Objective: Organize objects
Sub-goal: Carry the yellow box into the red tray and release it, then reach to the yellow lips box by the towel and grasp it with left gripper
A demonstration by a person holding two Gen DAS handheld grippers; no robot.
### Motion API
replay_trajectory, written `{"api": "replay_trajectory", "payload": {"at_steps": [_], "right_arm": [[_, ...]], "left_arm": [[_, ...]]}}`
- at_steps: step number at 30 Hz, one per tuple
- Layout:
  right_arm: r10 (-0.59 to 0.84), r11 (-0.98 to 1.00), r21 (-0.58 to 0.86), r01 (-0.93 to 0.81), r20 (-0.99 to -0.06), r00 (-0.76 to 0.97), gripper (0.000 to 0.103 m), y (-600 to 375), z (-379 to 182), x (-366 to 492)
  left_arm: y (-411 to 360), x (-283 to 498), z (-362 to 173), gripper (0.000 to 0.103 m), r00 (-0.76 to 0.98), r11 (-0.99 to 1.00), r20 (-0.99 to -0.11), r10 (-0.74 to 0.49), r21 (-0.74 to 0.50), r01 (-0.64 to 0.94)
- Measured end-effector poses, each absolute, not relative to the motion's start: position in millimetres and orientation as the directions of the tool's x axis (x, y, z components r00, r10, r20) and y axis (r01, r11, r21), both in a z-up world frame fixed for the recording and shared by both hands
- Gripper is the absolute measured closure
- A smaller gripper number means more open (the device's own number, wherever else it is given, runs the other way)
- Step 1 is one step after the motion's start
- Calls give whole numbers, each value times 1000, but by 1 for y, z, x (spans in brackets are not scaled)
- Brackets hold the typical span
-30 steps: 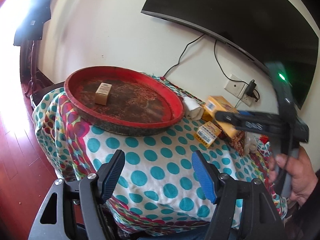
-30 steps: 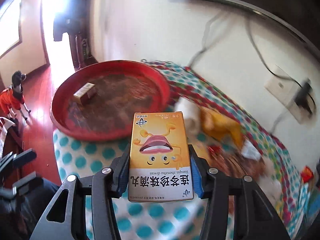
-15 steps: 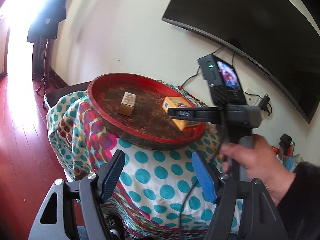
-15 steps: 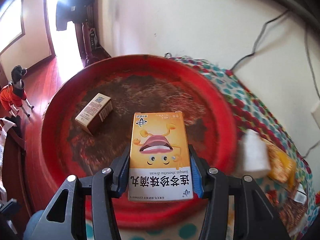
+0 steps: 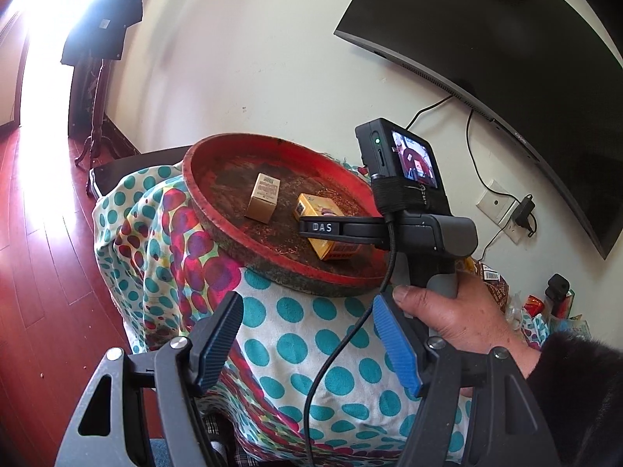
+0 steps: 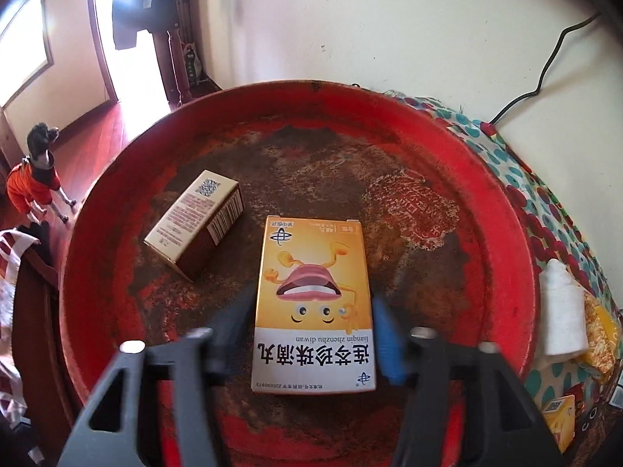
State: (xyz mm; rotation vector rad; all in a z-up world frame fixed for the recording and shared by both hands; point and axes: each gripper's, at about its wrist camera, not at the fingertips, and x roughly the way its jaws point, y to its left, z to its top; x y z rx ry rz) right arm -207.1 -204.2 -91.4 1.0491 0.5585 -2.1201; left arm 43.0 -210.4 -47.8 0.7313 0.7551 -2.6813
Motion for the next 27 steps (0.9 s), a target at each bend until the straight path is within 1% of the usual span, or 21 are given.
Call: {"api": "replay_trajectory", "payload": {"at_steps": [1,2,4,5,6,8,9,11,13,16,18,21,25,27], "right_arm": [[-394,-673,-93,734,-795,-462,17,-202,-86,-203],[-396,-684,-117,720,-769,-501,17,-198,-78,-199],[-410,-718,-130,683,-714,-567,11,-184,-56,-193],[-410,-740,-133,659,-688,-598,4,-173,-45,-191],[-394,-769,-149,621,-656,-645,1,-158,-32,-188],[-350,-820,-171,546,-605,-715,1,-119,-16,-186],[-325,-837,-178,518,-599,-732,1,-101,-13,-186],[-250,-872,-201,446,-600,-760,1,-58,-13,-193],[-155,-907,-221,358,-616,-772,1,-8,-20,-200],[-34,-938,-248,242,-628,-777,1,65,-34,-197],[13,-953,-243,183,-632,-775,0,102,-42,-192],[16,-973,-185,139,-653,-757,0,148,-57,-184],[25,-979,-169,116,-662,-749,0,175,-74,-170],[-3,-985,-123,118,-679,-734,0,183,-76,-173]], "left_arm": [[-208,44,-46,32,-844,-834,-525,-110,-413,366],[-207,45,-44,32,-850,-838,-516,-109,-413,358],[-200,49,-38,32,-869,-850,-484,-107,-409,333],[-196,51,-34,32,-880,-860,-464,-105,-402,315],[-193,52,-31,32,-888,-868,-449,-103,-396,301],[-183,57,-23,32,-915,-887,-396,-78,-391,245],[-179,58,-20,32,-926,-894,-374,-61,-392,217],[-166,63,-13,32,-947,-913,-320,-13,-383,142],[-155,64,-10,32,-955,-925,-295,11,-365,102],[-138,56,-13,32,-945,-947,-326,36,-313,72],[-132,47,-22,32,-923,-948,-378,69,-312,57],[-122,35,-33,32,-900,-953,-429,84,-297,52],[-98,23,-50,32,-870,-977,-488,70,-210,39],[-88,13,-57,32,-852,-982,-517,80,-187,21]]}}
